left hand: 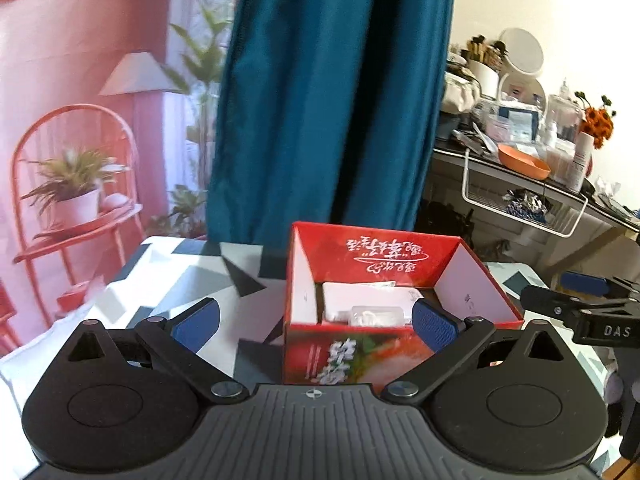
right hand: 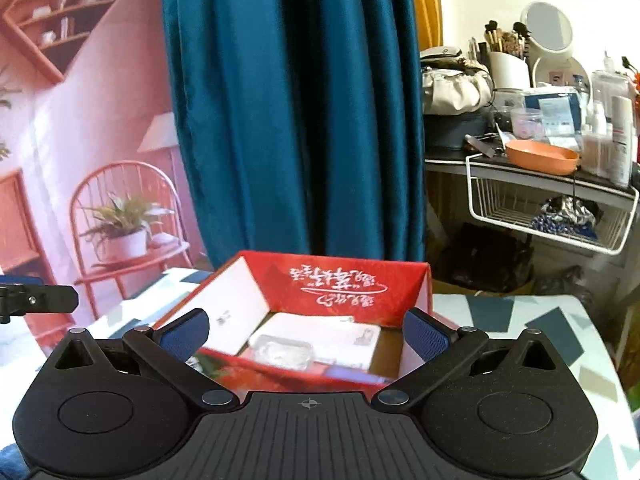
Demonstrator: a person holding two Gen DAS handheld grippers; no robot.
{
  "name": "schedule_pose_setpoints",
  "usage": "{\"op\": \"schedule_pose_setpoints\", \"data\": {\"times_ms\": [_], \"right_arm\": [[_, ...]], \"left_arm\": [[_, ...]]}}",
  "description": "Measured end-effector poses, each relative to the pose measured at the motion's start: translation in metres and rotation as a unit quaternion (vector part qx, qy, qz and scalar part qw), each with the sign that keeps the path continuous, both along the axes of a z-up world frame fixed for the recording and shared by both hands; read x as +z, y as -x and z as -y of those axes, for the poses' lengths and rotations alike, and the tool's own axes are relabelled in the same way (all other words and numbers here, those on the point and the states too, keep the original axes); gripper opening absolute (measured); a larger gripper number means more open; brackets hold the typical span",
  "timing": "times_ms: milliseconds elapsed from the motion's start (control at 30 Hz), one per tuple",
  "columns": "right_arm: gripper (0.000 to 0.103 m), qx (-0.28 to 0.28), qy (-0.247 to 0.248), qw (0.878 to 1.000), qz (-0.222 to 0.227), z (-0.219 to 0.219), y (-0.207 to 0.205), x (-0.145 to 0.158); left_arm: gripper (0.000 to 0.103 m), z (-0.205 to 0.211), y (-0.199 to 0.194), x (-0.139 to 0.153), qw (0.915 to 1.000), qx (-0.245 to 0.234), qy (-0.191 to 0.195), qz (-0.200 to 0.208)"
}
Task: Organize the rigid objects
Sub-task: 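Move the left gripper to the white charger while the right gripper approaches the blue tape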
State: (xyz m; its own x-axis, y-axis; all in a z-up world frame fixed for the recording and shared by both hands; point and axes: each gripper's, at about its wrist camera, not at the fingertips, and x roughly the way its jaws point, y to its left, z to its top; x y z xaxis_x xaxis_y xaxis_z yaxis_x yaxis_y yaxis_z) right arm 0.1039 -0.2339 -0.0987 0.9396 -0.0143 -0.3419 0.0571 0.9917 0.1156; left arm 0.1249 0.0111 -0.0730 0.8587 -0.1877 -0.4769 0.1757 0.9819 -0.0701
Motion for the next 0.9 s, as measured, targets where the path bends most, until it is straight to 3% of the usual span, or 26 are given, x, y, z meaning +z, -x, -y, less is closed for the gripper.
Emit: {"op": "schedule_pose_setpoints", "data": {"times_ms": [367,700,900], "right_arm": [[0.103,-0.007,0.032,0.999,0.023,-0.036,0.053,-0.022],[0.103,-0.024,0.037,0.999,0.016,-0.034,0.056,-0.051],[0.103,-0.033,0.058,0.998,-0.008,-0.033,0.043,-0.083]], "left_arm": [[0.103,-0.005,0.031,-0.008,0.9992,0.026,0.003,0.029],[0.103,-0.009,0.026,-0.045,0.9992,0.039,0.002,-0.008],[0.103,-0.016,0.016,-0.079,0.9975,0.045,0.02,-0.051]]}}
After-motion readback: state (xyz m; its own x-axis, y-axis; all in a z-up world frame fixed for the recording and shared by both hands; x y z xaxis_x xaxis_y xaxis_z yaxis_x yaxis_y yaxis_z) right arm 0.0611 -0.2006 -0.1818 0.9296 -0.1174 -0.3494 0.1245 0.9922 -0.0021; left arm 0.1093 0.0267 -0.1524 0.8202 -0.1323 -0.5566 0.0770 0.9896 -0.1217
